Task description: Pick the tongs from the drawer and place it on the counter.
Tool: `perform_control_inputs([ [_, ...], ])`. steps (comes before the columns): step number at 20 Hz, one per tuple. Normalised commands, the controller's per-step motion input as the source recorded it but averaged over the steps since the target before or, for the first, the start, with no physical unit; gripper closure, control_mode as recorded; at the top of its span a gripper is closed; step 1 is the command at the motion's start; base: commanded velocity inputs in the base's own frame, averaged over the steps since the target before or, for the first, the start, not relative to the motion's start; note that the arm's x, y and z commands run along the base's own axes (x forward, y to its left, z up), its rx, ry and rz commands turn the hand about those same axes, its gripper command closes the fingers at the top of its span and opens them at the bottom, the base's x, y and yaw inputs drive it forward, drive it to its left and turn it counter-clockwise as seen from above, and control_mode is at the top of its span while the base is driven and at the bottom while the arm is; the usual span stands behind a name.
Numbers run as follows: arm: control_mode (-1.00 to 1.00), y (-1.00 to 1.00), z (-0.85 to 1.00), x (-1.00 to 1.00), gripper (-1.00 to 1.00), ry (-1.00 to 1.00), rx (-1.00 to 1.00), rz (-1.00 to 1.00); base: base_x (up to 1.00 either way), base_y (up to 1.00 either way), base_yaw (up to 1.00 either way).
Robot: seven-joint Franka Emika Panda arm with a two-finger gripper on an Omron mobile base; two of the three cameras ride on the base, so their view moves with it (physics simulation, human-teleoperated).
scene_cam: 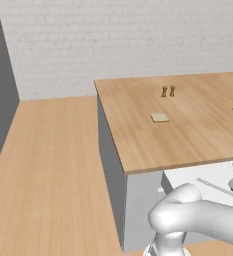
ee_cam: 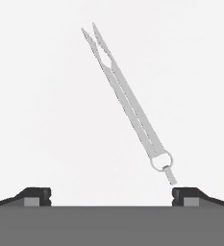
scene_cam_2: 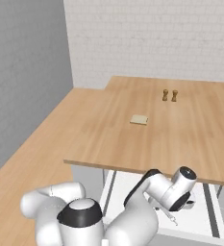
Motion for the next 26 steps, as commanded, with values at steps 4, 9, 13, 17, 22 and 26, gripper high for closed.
perform_control_inputs([
  [4, -1.00, -0.19, -0.21, 0.05, -1.00, 0.00, 0.01, 0.00, 0.00, 0.00, 0.00],
  [9, -1.00, -0.27, -0.21, 0.04, -1.00, 0.00, 0.03, 0.00, 0.00, 0.00, 0.00],
  [13, -1.00, -0.22, -0.34, 0.06, -1.00, 0.00, 0.01, 0.00, 0.00, 0.00, 0.00],
  [17, -1.00, -0.04, -0.31, 0.22, -1.00, 0.00, 0.00, 0.01, 0.00, 0.00, 0.00],
  [22, -1.00, 0.00, -0.37, 0.23, -1.00, 0.00, 0.00, 0.00, 0.00, 0.00, 0.00],
  [26, -1.00, 0.00, -0.45, 0.08, -1.00, 0.00, 0.00, 0.00, 0.00, 0.00, 0.00],
])
